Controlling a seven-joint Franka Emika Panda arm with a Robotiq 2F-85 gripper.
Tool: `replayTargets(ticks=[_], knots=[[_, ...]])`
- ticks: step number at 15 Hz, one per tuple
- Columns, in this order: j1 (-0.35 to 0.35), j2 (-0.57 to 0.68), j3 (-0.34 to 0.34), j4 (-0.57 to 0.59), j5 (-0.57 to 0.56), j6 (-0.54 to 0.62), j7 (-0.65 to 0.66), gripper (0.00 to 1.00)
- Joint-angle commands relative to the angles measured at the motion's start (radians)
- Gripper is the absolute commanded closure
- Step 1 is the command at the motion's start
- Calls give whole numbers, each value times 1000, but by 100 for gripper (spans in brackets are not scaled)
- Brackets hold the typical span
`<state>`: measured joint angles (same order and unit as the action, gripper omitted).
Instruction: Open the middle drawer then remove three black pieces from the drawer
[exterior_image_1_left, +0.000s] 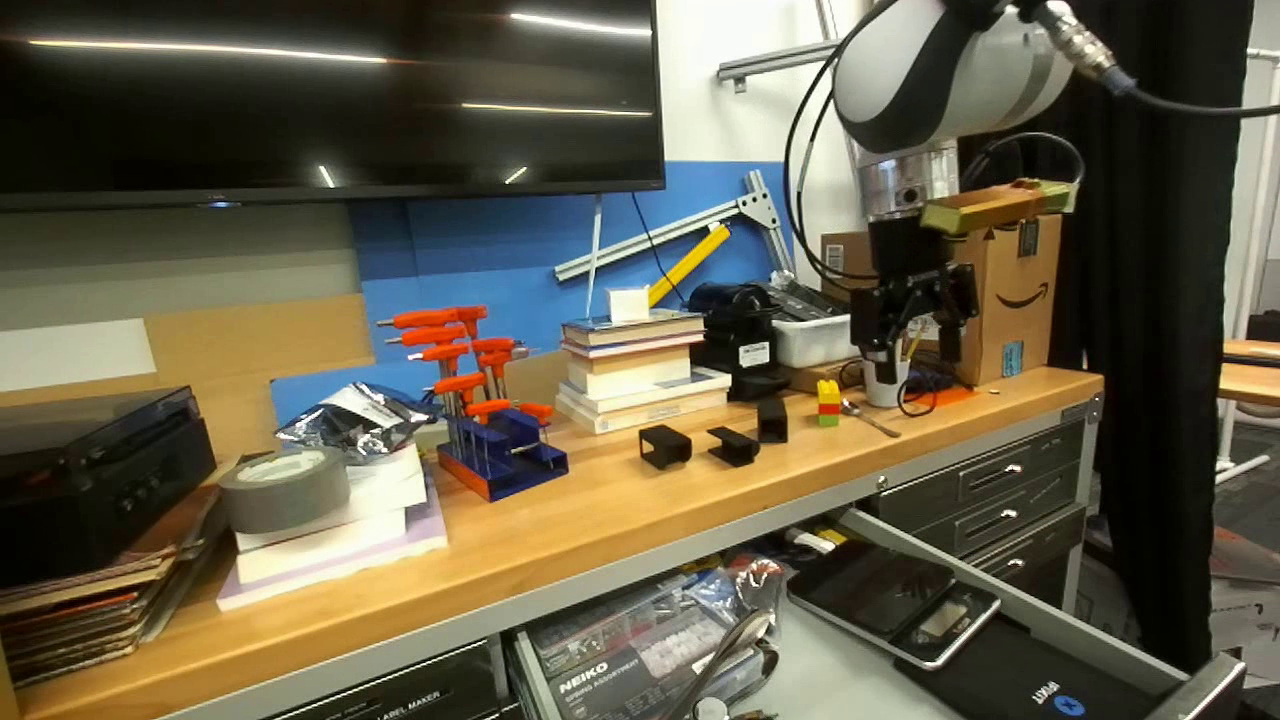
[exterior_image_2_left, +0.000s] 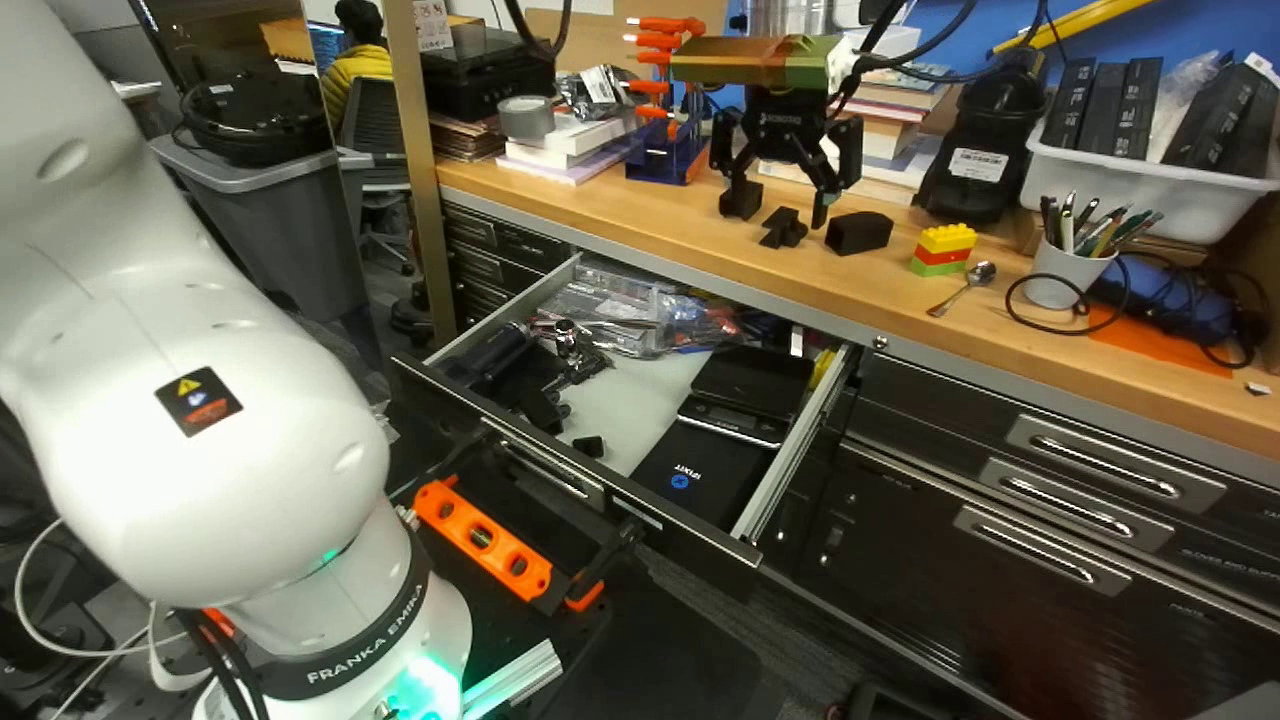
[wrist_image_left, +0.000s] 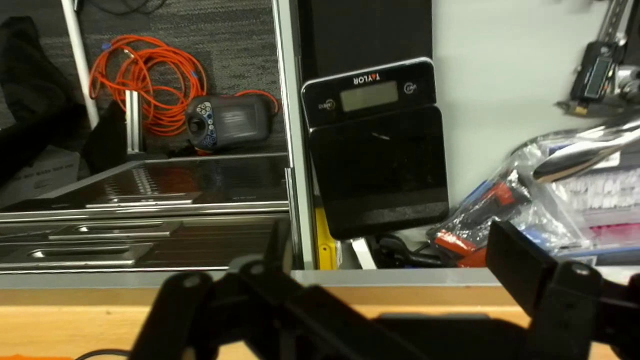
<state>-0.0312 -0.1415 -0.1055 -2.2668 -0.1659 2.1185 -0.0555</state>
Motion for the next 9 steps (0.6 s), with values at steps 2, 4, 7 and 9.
replayTargets(ticks=[2, 4, 7, 9], knots=[[-16, -191, -12, -121, 52, -27, -175, 0], [-10, -234, -19, -128, 75, -51, -216, 0], [-2, -284, -30, -124, 114, -83, -272, 0], [-5, -305, -27, -121, 113, -96, -272, 0]])
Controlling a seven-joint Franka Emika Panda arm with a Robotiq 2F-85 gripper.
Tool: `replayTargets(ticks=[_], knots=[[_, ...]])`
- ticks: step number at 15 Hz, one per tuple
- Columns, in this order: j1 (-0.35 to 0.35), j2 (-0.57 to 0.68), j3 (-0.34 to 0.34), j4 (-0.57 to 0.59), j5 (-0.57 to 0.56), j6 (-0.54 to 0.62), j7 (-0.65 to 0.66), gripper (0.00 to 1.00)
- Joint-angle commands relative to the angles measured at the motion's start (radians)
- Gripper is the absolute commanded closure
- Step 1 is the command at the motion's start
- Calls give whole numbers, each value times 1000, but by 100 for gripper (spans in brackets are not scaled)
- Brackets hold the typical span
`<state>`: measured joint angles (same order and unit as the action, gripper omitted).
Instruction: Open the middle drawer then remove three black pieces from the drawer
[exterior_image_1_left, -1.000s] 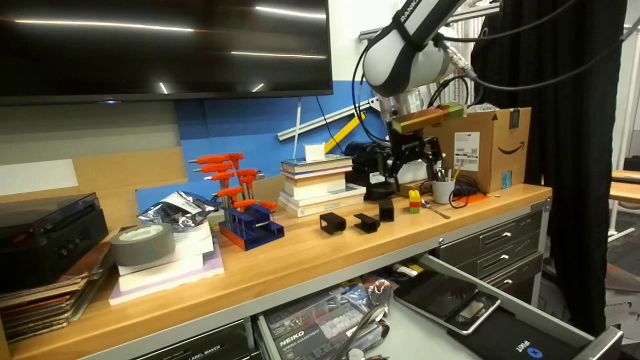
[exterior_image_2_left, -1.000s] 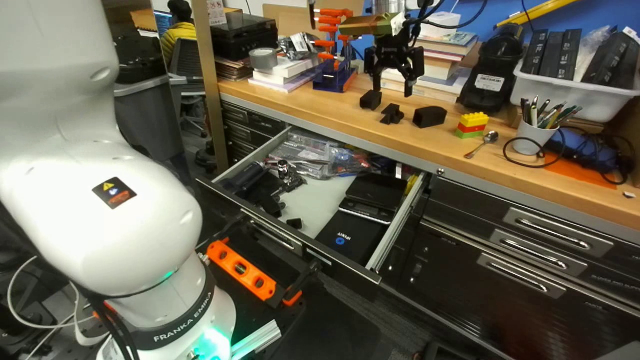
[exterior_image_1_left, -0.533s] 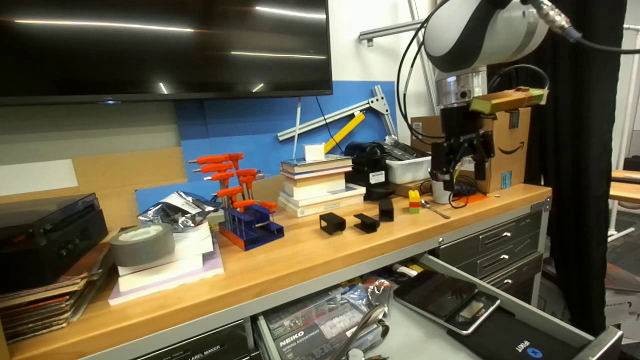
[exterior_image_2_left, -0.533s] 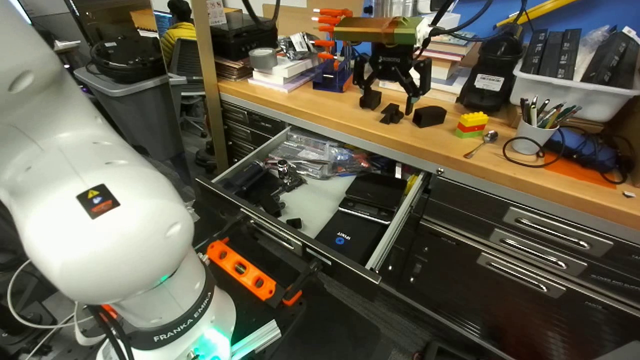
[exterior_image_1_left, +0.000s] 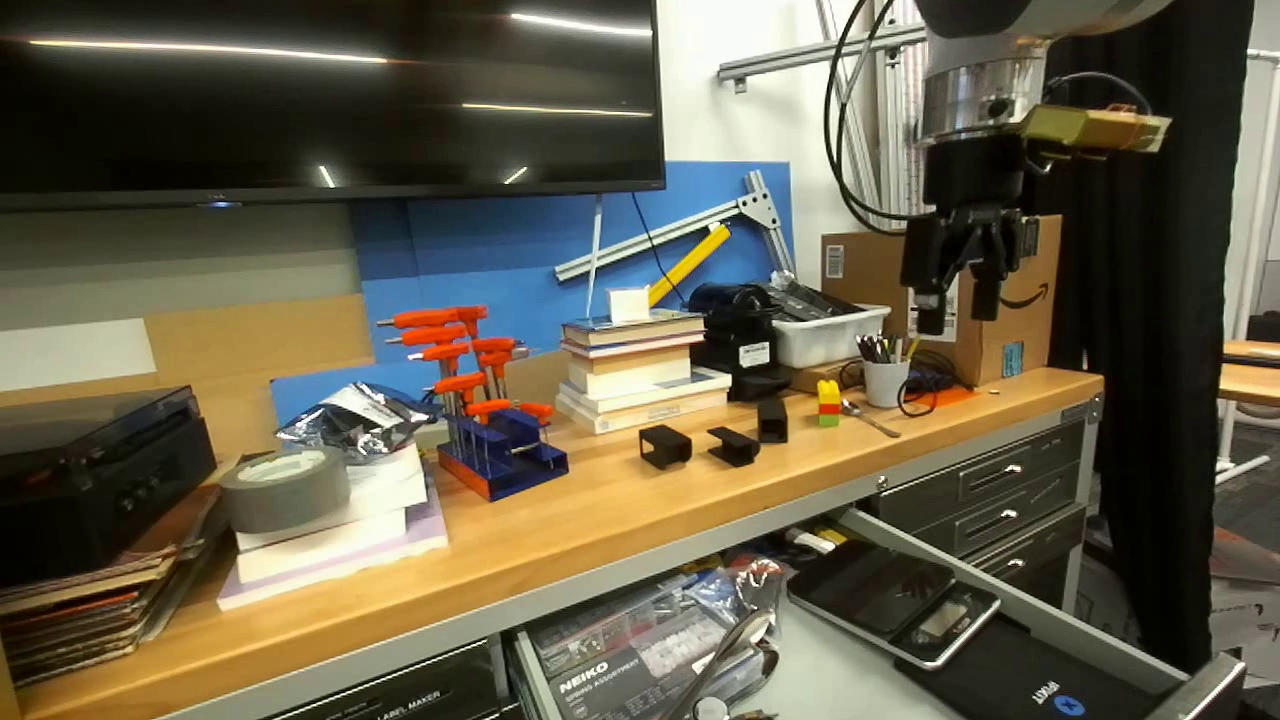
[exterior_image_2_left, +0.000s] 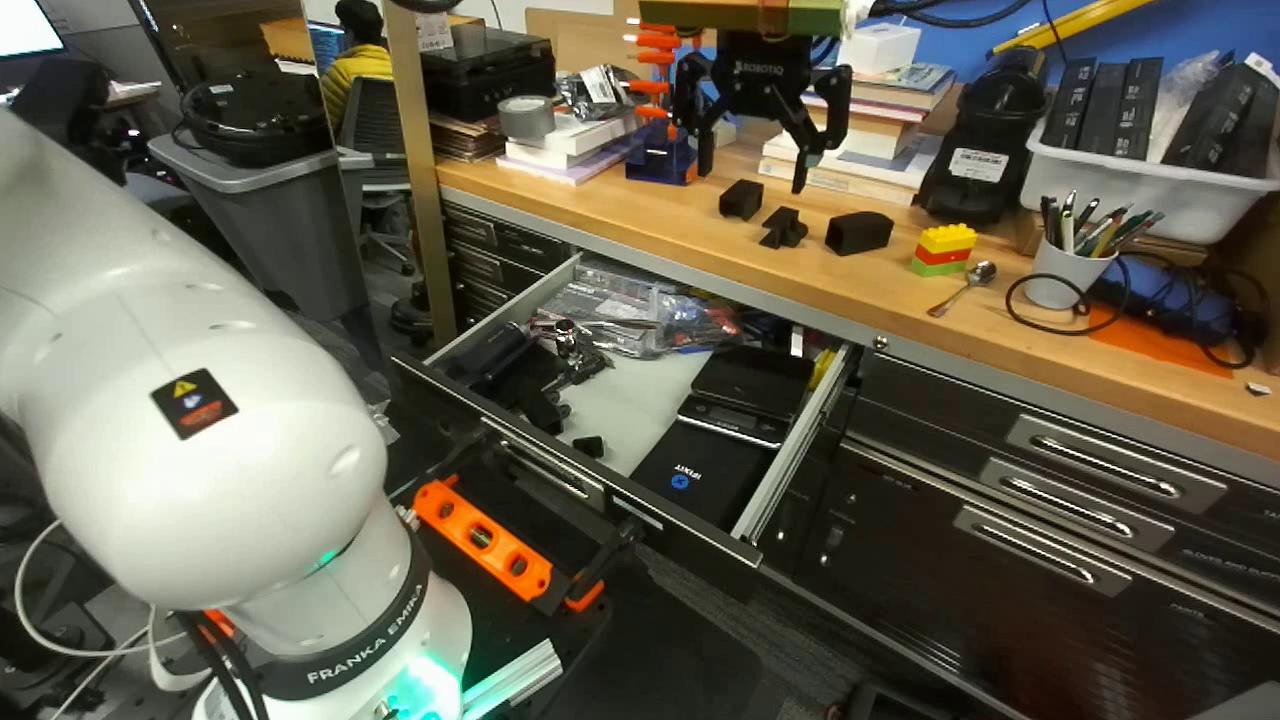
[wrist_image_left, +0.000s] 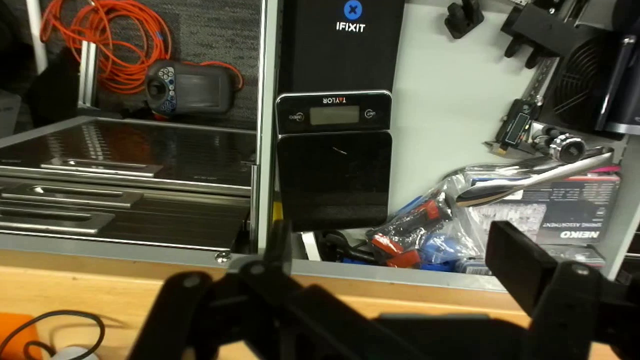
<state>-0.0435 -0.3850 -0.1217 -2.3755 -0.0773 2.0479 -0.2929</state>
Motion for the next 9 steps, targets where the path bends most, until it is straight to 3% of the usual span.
replayTargets(ticks=[1, 9], knots=[[8, -69, -11, -11, 28, -29, -36, 0], [1, -41, -2, 0, 5, -26, -8, 0]])
